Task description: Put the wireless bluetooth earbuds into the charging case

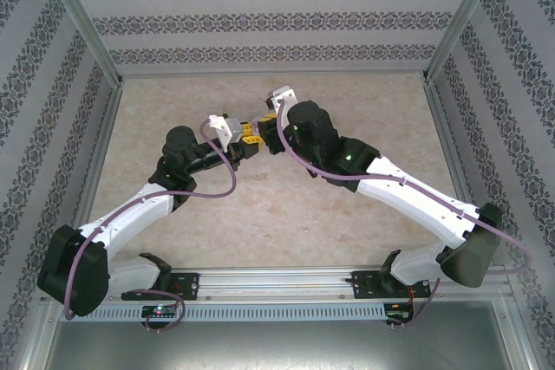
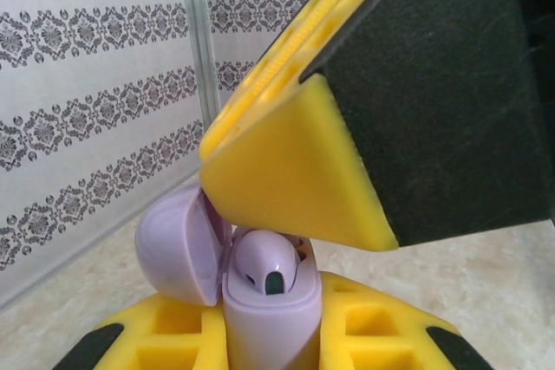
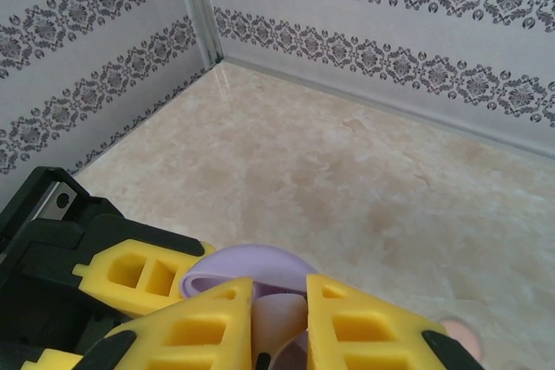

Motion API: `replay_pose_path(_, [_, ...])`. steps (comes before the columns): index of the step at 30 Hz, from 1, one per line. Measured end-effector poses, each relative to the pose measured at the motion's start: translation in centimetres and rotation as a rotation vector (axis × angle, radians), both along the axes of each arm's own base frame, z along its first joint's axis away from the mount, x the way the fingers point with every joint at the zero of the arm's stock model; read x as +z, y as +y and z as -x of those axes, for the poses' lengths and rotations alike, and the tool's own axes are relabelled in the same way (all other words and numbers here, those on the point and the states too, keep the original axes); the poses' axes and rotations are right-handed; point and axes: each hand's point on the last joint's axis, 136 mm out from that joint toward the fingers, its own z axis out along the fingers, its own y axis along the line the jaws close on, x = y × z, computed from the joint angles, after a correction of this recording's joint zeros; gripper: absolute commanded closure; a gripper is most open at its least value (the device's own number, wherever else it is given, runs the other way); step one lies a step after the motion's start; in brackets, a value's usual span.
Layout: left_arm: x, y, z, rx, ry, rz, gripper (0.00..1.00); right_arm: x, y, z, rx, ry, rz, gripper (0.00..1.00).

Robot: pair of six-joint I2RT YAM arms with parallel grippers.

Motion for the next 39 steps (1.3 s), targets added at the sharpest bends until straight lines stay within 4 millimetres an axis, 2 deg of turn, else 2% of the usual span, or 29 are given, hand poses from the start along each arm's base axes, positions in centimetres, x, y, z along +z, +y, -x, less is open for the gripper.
replay_pose_path(5, [0.0, 0.0, 0.0, 0.002, 0.0, 0.0, 1.0, 0.1, -0.1, -0.1, -0.015, 0.002, -0.001, 0.75])
replay_pose_path(7, [0.0, 0.0, 0.0, 0.001, -0.002, 0.0, 1.0, 0.2, -0.2, -0.1, -0.026, 0.007, -0.004, 0.66])
replay_pose_path(10, [0.2, 0.0, 0.0, -0.001, -0.012, 0.002, 1.0, 0.6, -0.4, 0.0, -0.043, 0.024, -0.02, 0.58])
replay_pose_path(14, [0.7, -0.1, 0.2, -0.006, -0.034, 0.01, 1.0, 1.9, -0.7, -0.2, -0.076, 0.031, -0.053, 0.54])
replay_pose_path(18, [0.9, -0.2, 0.3, -0.01, -0.043, 0.013, 1.0, 3.5, -1.1, -0.3, -0.105, 0.023, -0.099, 0.47])
replay_pose_path(23, [1.1, -0.2, 0.3, -0.01, -0.052, 0.017, 1.0, 4.5, -1.8, -0.1, -0.127, 0.025, -0.139, 0.44])
replay_pose_path(27, [1.2, -0.2, 0.3, -0.011, -0.056, 0.02, 1.0, 5.6, -3.3, -0.1, -0.15, 0.027, -0.173, 0.43])
replay_pose_path(35, [1.2, -0.2, 0.4, -0.012, -0.059, 0.018, 1.0, 6.1, -5.8, -1.6, -0.189, 0.086, -0.201, 0.4])
replay_pose_path(39, [1.1, -0.3, 0.5, -0.018, -0.063, 0.015, 1.0, 6.2, -6.0, -2.7, -0.179, 0.139, -0.211, 0.39])
